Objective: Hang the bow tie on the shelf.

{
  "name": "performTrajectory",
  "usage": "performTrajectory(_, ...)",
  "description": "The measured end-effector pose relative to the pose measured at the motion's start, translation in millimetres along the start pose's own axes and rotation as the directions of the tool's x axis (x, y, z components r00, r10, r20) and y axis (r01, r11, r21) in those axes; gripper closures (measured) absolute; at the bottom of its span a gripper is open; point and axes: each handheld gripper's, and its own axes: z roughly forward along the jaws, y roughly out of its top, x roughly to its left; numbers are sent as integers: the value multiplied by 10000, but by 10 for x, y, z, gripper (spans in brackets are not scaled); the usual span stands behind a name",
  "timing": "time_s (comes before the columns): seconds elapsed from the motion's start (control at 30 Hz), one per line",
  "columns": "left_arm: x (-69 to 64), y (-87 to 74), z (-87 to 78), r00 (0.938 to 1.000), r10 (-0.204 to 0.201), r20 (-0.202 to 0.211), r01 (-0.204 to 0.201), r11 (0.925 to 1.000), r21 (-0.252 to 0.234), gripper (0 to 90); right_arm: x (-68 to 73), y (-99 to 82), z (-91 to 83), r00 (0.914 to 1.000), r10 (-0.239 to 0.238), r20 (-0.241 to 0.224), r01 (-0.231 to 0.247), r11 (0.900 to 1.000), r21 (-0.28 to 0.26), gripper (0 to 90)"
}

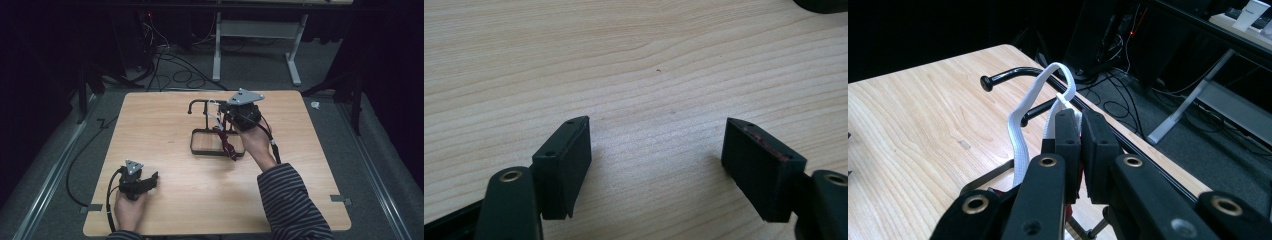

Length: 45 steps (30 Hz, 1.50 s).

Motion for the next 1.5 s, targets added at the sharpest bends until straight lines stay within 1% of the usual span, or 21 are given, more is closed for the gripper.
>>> performTrajectory(0.23, 0, 0, 0, 10000, -1, -7, 1, 10000, 0, 284, -13, 14, 78, 10000, 2, 63, -2, 10000, 82, 880)
performTrajectory(0.6, 0, 0, 0, 10000, 3, -6, -3, 10000, 5, 285, -32, 85, 183, 9997, -167, 195, 164, 9998, 146, 879)
performTrajectory(0.77, 1, 0, 1, 10000, 0, -4, 0, 10000, -14, 284, -38, 86, 243, 9992, -248, 311, 237, 9991, 341, 879)
performTrajectory(0.9, 0, 0, 0, 10000, 5, -6, -5, 10000, 3, 284, -60, 72, 262, 9990, -262, 367, 245, 9987, 456, 879)
performTrajectory(1.17, 0, 0, 0, 10000, 2, -13, -2, 10000, -1, 285, -146, 63, 284, 9983, -90, 570, 62, 9988, 492, 877)
performTrajectory(1.33, -1, 0, 0, 10000, 1, -25, -1, 10000, 0, 285, -147, 89, 271, 9983, -140, 561, 118, 9991, 397, 875)
performTrajectory(1.5, 0, 0, 1, 10000, 3, -15, -3, 10000, -1, 285, -134, 80, 300, 9985, -143, 536, 113, 9984, 562, 874)
